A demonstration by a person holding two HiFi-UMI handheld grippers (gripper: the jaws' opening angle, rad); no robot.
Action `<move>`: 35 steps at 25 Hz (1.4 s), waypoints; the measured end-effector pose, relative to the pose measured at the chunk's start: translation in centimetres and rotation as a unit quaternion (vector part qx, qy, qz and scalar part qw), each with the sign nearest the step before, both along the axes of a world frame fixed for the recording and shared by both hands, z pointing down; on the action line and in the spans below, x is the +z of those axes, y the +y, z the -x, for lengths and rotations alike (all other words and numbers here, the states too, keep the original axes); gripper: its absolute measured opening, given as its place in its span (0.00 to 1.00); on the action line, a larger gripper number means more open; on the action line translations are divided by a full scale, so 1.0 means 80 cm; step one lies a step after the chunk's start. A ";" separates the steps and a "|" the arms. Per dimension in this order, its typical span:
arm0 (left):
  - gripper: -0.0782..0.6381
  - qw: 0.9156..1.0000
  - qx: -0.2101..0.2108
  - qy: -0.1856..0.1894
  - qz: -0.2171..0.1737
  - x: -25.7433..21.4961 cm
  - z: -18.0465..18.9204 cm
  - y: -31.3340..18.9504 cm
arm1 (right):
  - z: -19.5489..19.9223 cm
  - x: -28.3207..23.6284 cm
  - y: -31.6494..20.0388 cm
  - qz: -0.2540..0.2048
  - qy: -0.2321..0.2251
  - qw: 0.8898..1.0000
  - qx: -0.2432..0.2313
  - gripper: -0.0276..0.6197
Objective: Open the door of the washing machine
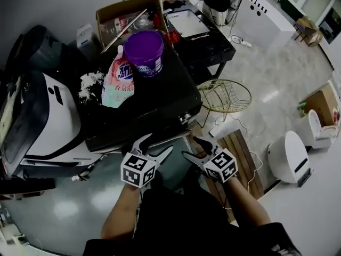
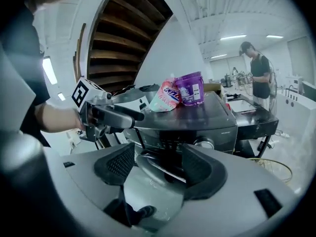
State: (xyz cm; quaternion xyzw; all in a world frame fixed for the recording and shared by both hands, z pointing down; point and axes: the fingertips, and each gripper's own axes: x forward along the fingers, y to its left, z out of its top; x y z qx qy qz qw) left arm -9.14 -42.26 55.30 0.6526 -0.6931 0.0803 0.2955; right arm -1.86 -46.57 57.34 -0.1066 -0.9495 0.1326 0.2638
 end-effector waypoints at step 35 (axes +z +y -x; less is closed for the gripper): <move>0.60 0.992 -0.090 0.059 0.066 0.188 0.017 0.012 | 0.068 0.308 -0.028 -0.133 0.169 0.959 -0.185 0.51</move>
